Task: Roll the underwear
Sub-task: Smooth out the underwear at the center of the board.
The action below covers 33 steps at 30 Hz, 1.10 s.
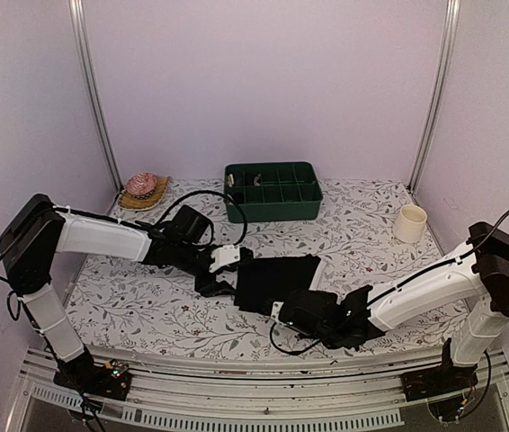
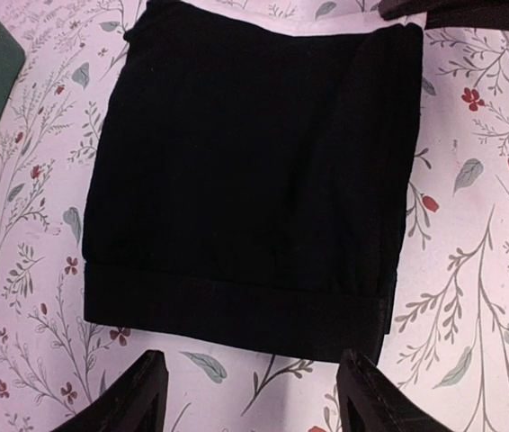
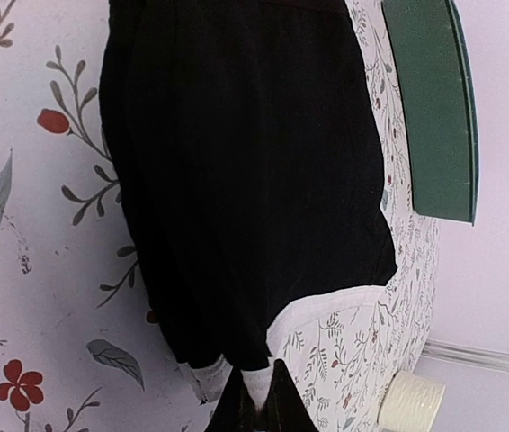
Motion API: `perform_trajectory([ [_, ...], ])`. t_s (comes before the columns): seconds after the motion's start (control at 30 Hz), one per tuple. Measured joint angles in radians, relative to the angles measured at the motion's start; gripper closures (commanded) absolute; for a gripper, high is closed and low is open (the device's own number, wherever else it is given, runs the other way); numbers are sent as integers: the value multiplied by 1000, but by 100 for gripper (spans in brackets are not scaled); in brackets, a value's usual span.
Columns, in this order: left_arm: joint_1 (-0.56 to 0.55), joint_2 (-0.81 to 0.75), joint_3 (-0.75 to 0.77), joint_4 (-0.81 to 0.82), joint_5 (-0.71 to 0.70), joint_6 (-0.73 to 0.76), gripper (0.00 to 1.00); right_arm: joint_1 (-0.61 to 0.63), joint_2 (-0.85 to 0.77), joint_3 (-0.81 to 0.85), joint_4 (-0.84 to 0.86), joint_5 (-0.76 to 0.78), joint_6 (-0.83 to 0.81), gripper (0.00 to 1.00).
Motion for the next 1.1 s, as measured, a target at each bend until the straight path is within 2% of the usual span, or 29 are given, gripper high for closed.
perform_trajectory([
  [0.37, -47, -15, -38, 21, -3, 11, 30, -23, -10, 36, -29, 32, 31, 98],
  [0.53, -114, -18, -63, 54, -66, 8, 30, -46, -10, 37, -33, 42, 50, 98],
  [0.73, -138, -4, -54, 84, -108, -1, 30, -54, -10, 37, -40, 51, 66, 98],
  [0.83, -142, 7, -50, 82, -117, 1, 31, -55, -16, 37, -49, 51, 75, 97],
  [0.9, -146, 19, -45, 77, -117, 4, 37, -55, -21, 37, -60, 48, 80, 97],
  [1.0, -150, 50, -30, 55, -107, 16, 41, -51, -21, 37, -77, 34, 91, 94],
  [1.1, -150, 79, -19, 30, -91, 30, 41, -42, -21, 37, -105, 12, 105, 83],
])
